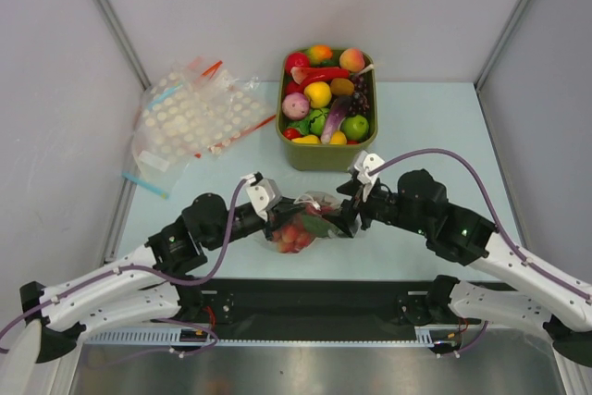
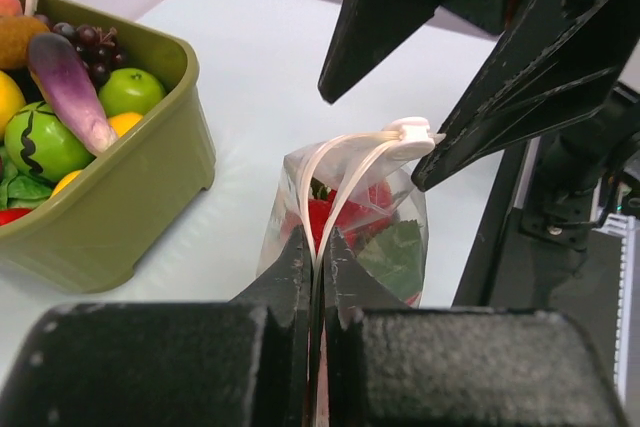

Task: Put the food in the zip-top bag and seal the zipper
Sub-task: Zip the zipper food storage bag at the center of the board.

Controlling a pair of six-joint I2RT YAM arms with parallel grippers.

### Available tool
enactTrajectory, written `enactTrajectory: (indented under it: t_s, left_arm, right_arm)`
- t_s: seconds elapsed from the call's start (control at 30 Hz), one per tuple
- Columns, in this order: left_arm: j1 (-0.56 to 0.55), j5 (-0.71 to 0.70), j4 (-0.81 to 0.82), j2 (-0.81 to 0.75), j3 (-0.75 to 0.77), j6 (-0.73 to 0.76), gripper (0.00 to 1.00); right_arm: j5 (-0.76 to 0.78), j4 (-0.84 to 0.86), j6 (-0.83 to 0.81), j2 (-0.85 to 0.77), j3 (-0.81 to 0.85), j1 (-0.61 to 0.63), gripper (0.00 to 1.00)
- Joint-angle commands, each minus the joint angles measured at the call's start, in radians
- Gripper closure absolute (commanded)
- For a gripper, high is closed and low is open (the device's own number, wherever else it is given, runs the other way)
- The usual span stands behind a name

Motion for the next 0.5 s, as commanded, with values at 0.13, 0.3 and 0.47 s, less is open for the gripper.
enactTrajectory:
  t_s: [0.13, 0.3, 0.47]
  left_arm:
    - [-0.019, 0.040, 0.090, -0.040, 0.010, -0.034, 1.00]
    - [-0.022, 0.048, 0.087, -0.038, 0.015, -0.034, 1.00]
    - [-0.024, 0.057, 0.084, -0.029, 0.019, -0.034, 1.00]
  right_arm:
    - [-0.116, 0.193, -0.043, -0.067, -0.067, 0.003, 0.33]
    - [-0.176, 0.231, -0.046, -0.043, -0.081, 0.004, 0.34]
    - [-0.171, 0.262, -0.039, -0.017, -0.085, 0.009, 0.40]
